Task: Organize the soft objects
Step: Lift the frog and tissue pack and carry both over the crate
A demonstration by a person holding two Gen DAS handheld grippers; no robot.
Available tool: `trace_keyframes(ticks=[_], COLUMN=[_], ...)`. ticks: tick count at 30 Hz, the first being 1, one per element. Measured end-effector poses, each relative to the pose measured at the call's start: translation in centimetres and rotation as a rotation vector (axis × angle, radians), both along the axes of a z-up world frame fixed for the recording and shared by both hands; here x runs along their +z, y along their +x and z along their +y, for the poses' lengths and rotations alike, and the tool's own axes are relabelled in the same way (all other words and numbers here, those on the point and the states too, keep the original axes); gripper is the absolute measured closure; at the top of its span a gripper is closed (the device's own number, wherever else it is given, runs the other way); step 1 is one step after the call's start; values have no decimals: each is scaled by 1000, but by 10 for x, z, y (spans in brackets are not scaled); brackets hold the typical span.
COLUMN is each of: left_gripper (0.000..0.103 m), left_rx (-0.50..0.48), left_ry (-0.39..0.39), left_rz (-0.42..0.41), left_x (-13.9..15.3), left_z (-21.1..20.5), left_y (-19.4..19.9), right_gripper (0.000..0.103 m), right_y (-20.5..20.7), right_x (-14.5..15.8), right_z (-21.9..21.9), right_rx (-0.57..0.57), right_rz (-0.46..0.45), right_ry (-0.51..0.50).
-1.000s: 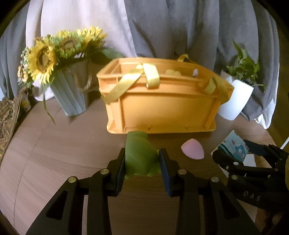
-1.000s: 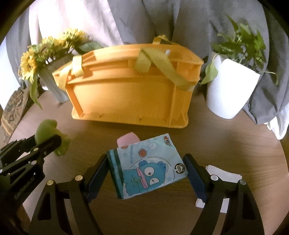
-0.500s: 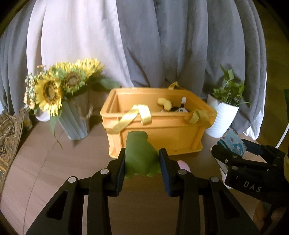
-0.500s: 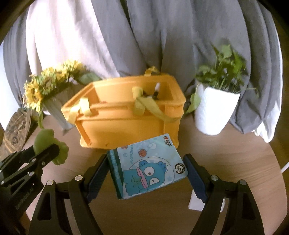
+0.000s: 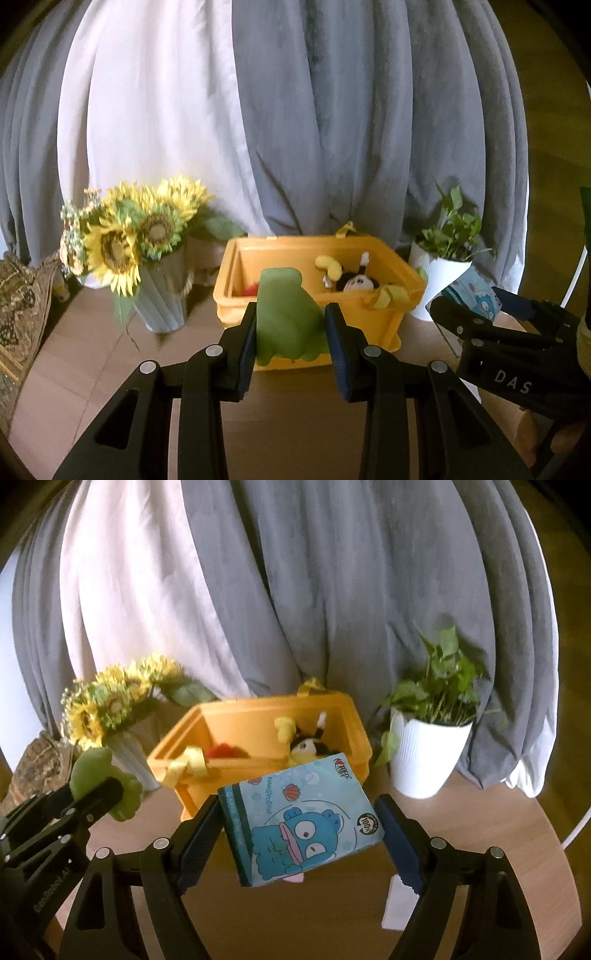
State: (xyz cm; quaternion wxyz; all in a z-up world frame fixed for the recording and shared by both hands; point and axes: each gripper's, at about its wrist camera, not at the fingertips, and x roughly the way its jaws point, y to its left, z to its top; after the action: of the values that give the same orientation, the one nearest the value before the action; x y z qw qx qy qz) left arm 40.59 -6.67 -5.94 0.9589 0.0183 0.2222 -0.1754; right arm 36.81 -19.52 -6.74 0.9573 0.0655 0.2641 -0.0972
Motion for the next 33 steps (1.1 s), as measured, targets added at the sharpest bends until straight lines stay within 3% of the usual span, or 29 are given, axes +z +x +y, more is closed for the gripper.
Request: trace_keyframes(ticks=[16, 33], left_gripper=[68, 68], left_rx=[-2, -8], left_ry=[-10, -1], left_rz=[-112, -142], left_x=[37, 48], left_z=[1, 4], left_y=[12, 67], right_gripper=[20, 20], right_y=[8, 52], right_x=[36, 49], right_z=[1, 11], right_rx=[-6, 2], right_rz=[-132, -225], right_ry=[-25, -14])
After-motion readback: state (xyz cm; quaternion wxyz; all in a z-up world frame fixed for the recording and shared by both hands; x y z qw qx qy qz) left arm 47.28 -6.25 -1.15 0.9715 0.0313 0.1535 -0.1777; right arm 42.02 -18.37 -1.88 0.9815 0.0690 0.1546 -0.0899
